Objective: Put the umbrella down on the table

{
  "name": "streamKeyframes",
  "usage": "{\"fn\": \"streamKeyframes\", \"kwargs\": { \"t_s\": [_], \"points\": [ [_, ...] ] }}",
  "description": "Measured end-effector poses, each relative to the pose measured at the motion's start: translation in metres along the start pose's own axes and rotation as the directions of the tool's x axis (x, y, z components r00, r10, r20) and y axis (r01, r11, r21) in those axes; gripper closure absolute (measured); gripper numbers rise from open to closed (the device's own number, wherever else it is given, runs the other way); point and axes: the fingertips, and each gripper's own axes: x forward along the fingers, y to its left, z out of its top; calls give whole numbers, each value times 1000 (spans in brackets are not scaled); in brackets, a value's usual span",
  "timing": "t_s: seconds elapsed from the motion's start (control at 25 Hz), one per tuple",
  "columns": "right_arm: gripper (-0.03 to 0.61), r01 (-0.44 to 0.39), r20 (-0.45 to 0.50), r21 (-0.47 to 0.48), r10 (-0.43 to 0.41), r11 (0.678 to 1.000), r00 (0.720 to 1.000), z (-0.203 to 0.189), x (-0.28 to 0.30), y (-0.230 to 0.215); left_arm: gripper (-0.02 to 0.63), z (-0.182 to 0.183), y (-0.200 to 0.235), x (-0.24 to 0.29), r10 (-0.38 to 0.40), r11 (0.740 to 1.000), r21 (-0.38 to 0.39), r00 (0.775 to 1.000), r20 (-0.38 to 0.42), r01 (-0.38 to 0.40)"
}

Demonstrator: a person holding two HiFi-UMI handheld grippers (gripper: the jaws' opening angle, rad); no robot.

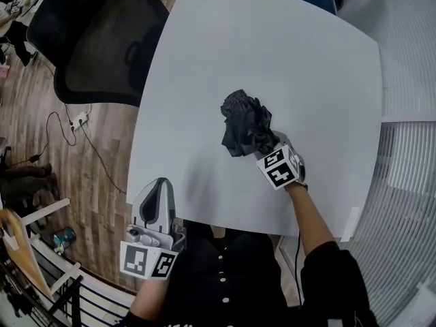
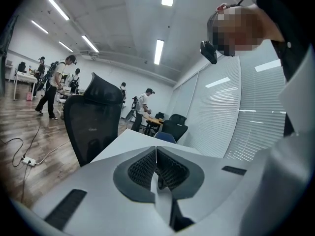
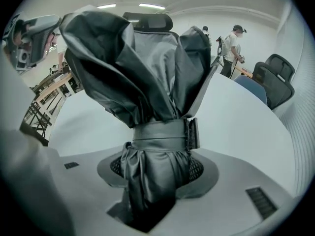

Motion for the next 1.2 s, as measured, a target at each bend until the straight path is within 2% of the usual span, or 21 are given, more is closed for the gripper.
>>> {"fn": "streamKeyframes", "kwargs": {
  "t_s": [0.36, 0.52, 0.64, 0.96, 1.2],
  "points": [
    [341, -9, -62, -54, 6, 999, 998, -3, 0, 1, 597, 1, -13, -1, -2, 1000, -9, 1000, -17, 2],
    [334, -39, -94, -24, 37, 999, 995, -4, 3, 2, 597, -2, -13, -3, -7, 1000, -16, 1000, -24, 6],
    [305, -46, -123, 7, 46, 999, 991, -5, 3, 0, 597, -1, -16, -4, -15, 1000, -18, 1000, -17, 14],
    [264, 19, -113, -49, -24, 999, 993, -1, -5, -5, 597, 7, -18, -7, -28, 1000, -10, 1000, -3, 28],
    [264, 79, 1, -57, -79, 995, 997, 26, -42, -7, 597, 20, -28, -2, -63, 998, 7, 998, 25, 63]
  ]
}}
